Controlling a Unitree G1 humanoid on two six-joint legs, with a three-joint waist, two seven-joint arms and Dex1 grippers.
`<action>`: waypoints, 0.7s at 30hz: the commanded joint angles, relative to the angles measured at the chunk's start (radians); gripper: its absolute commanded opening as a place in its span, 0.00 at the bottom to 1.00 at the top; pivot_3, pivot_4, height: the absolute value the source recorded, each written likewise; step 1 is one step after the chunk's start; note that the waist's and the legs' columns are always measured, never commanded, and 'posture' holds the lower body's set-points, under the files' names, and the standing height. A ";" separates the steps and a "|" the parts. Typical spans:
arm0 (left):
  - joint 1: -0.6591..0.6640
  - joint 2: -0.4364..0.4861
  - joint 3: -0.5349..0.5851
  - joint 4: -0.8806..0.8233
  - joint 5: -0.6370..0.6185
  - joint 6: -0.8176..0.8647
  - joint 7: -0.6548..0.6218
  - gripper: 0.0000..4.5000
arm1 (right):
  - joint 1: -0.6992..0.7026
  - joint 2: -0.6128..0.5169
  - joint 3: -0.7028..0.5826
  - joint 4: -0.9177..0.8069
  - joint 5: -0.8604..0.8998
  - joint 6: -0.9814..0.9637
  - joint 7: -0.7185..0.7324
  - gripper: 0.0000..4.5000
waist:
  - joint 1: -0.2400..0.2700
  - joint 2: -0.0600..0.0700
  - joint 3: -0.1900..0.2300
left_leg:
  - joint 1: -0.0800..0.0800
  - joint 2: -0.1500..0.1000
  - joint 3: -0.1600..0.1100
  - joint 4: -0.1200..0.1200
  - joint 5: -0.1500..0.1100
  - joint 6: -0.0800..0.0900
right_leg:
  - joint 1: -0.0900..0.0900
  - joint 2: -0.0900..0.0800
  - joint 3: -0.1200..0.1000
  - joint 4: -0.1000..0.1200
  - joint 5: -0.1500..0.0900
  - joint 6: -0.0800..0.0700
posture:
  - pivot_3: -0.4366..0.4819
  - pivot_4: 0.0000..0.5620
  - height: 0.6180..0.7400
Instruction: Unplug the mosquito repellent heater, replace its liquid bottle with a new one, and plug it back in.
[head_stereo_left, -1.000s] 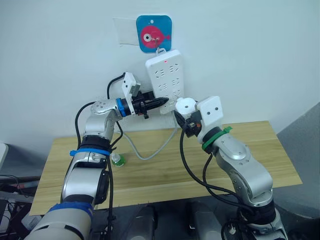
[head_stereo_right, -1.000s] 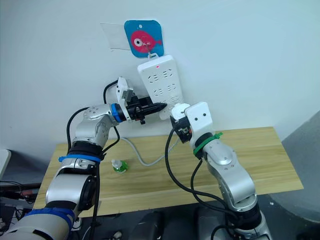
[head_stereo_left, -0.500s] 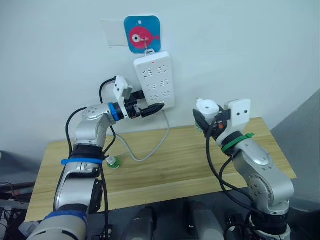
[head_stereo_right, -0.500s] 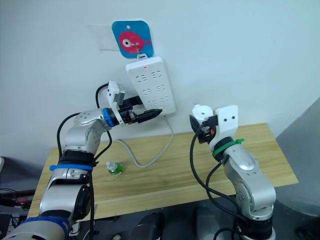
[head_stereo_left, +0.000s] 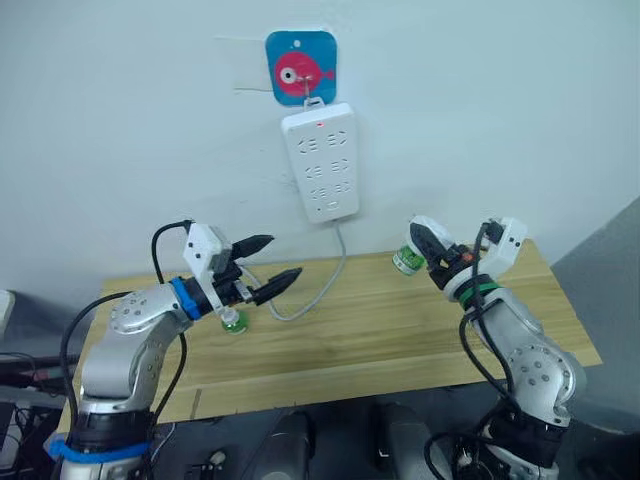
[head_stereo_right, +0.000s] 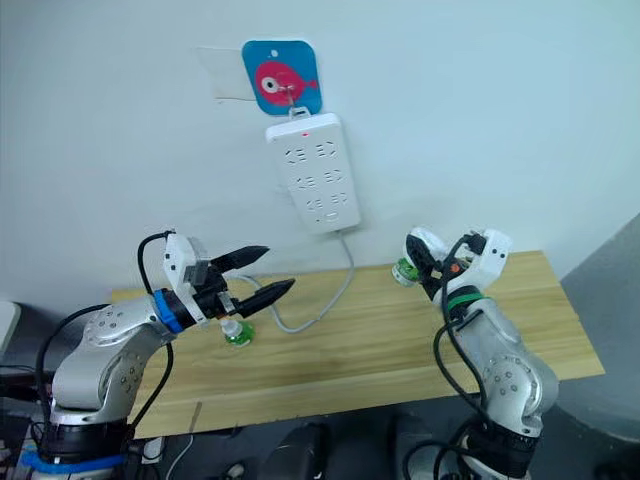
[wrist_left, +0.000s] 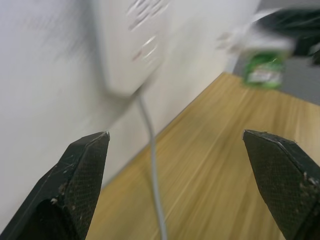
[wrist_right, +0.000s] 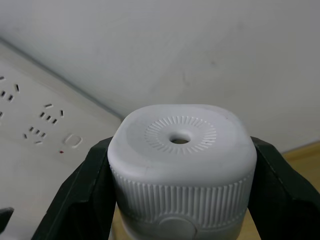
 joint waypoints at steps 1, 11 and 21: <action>0.021 -0.063 -0.098 -0.124 0.016 -0.056 0.049 0.99 | -0.008 0.081 -0.085 0.025 0.284 0.027 -0.149 0.67 | 0.004 0.000 0.000 | 0.001 0.000 0.000 0.000 0.000 0.000 | 0.001 0.000 0.000 0.000 0.000 0.000 | 0.44 0.39 1.00; -0.011 -0.316 -0.343 0.058 0.212 -0.274 0.200 0.99 | 0.056 0.065 0.011 0.024 0.707 -0.185 -0.463 0.67 | -0.023 0.002 -0.001 | 0.001 0.002 0.007 0.000 0.000 0.001 | 0.000 0.005 0.003 0.002 -0.003 0.005 | 0.38 0.39 1.00; -0.081 -0.389 -0.371 0.189 0.243 -0.361 0.229 0.99 | 0.066 -0.031 0.183 -0.017 0.818 -0.327 -0.565 0.67 | -0.026 0.002 -0.001 | 0.001 0.002 0.012 0.001 -0.002 0.004 | 0.000 0.009 0.005 0.001 -0.003 0.005 | 0.37 0.39 1.00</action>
